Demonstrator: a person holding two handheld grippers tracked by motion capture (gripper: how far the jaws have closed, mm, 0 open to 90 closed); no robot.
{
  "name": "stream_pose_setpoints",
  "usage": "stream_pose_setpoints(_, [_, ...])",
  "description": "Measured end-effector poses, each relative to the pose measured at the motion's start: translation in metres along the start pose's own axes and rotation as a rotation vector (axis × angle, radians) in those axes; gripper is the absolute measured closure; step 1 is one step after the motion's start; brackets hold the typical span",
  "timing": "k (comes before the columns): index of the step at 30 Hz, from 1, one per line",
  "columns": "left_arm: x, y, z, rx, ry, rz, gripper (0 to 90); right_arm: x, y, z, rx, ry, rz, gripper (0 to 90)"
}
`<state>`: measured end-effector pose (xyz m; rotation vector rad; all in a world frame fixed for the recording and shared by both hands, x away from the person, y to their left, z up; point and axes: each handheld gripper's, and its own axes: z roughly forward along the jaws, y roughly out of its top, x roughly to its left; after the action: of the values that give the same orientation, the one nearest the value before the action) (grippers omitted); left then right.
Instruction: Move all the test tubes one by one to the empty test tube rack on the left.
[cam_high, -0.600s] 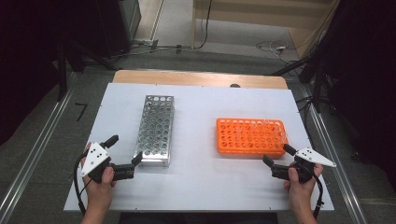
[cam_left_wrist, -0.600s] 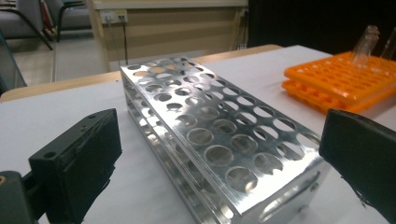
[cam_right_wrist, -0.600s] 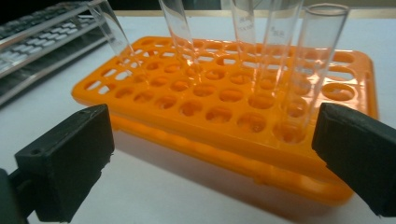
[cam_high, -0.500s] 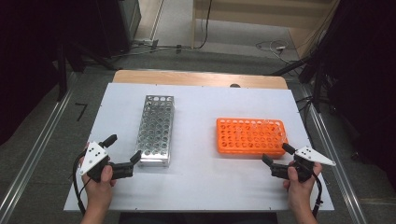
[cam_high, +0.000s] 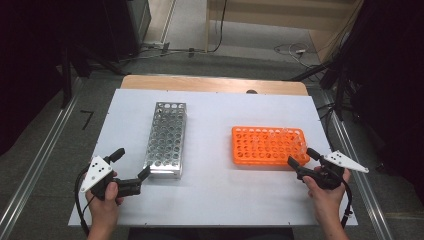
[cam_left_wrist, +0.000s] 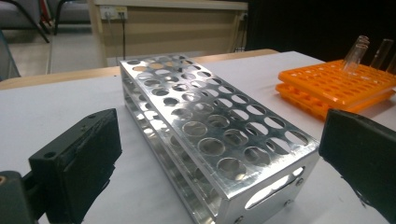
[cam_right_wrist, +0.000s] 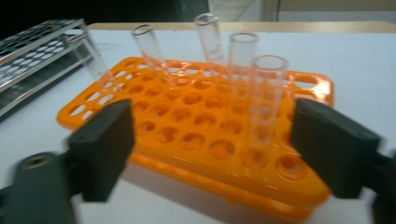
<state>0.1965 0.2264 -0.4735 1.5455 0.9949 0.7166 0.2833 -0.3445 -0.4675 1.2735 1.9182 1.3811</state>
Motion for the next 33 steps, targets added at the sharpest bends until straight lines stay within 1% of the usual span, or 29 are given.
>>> stream_pose_setpoints(1, [-0.001, 0.0, 0.0, -0.002, 0.001, 0.002, 0.0, -0.001, 0.0, 0.0, 0.011, -0.015, 0.004, 23.5])
stream_pose_setpoints(3, [-0.001, 0.001, -0.001, -0.011, -0.002, -0.005, 0.0, -0.004, -0.002, 0.003, 0.048, -0.03, 0.0, 31.9])
stream_pose_setpoints(4, [-0.001, 0.002, -0.001, -0.013, -0.003, -0.006, 0.0, -0.005, -0.003, 0.006, 0.066, -0.042, 0.002, 34.2])
stream_pose_setpoints(6, [-0.001, 0.002, -0.001, -0.012, -0.003, -0.006, 0.0, -0.008, -0.005, 0.01, 0.086, -0.047, 0.02, 43.4])
stream_pose_setpoints(7, [-0.001, 0.002, -0.001, -0.01, -0.006, -0.006, 0.0, -0.009, -0.005, 0.012, 0.085, -0.04, 0.03, 48.4])
stream_pose_setpoints(9, [-0.001, 0.002, -0.001, -0.01, -0.008, -0.006, 0.0, -0.012, -0.006, 0.015, 0.086, -0.034, 0.032, 56.0])
stream_pose_setpoints(11, [-0.002, 0.003, -0.001, -0.012, -0.011, -0.013, 0.0, -0.014, -0.006, 0.018, 0.09, -0.035, 0.031, 58.6])
stream_pose_setpoints(12, [-0.002, 0.003, -0.001, -0.012, -0.011, -0.013, 0.0, -0.014, -0.007, 0.019, 0.085, -0.043, 0.038, 60.7])
stream_pose_setpoints(13, [-0.002, 0.003, 0.0, -0.012, -0.013, -0.023, 0.0, -0.015, -0.007, 0.019, 0.081, -0.044, 0.047, 63.3])
stream_pose_setpoints(16, [-0.003, 0.005, 0.001, -0.011, -0.015, -0.021, 0.0, -0.016, -0.008, 0.021, 0.07, -0.059, 0.04, 71.2])
stream_pose_setpoints(18, [-0.005, 0.006, 0.001, -0.012, -0.022, -0.017, 0.0, -0.017, -0.008, 0.02, 0.071, -0.067, 0.027, 73.3])
stream_pose_setpoints(21, [-0.008, 0.007, 0.002, -0.01, -0.028, -0.012, 0.0, -0.017, -0.008, 0.017, 0.065, -0.071, 0.014, 74.0])
stream_pose_setpoints(24, [-0.013, 0.009, 0.002, -0.008, -0.033, 0.007, 0.0, -0.016, -0.005, 0.012, 0.032, -0.057, 0.015, 74.0])
stream_pose_setpoints(26, [-0.015, 0.01, 0.002, -0.011, -0.044, 0.015, 0.0, -0.015, 0.0, 0.008, 0.013, -0.065, 0.006, 74.1])
stream_pose_setpoints(28, [-0.017, 0.011, 0.002, -0.011, -0.067, 0.016, 0.0, -0.011, 0.004, 0.003, -0.007, -0.072, -0.018, 74.1])
stream_pose_setpoints(29, [-0.017, 0.012, 0.002, -0.012, -0.074, 0.013, 0.0, -0.009, 0.007, 0.0, -0.018, -0.062, -0.025, 74.1])
stream_pose_setpoints(30, [-0.018, 0.013, 0.002, -0.01, -0.082, 0.011, 0.0, -0.007, 0.009, -0.003, -0.024, -0.063, -0.031, 74.2])
stream_pose_setpoints(31, [-0.018, 0.013, 0.002, -0.01, -0.082, 0.011, 0.0, -0.003, 0.011, -0.005, -0.028, -0.075, -0.04, 74.2])
stream_pose_setpoints(33, [-0.021, 0.017, 0.003, 0.007, -0.092, 0.012, 0.0, 0.003, 0.015, -0.009, -0.035, -0.057, -0.049, 74.2])
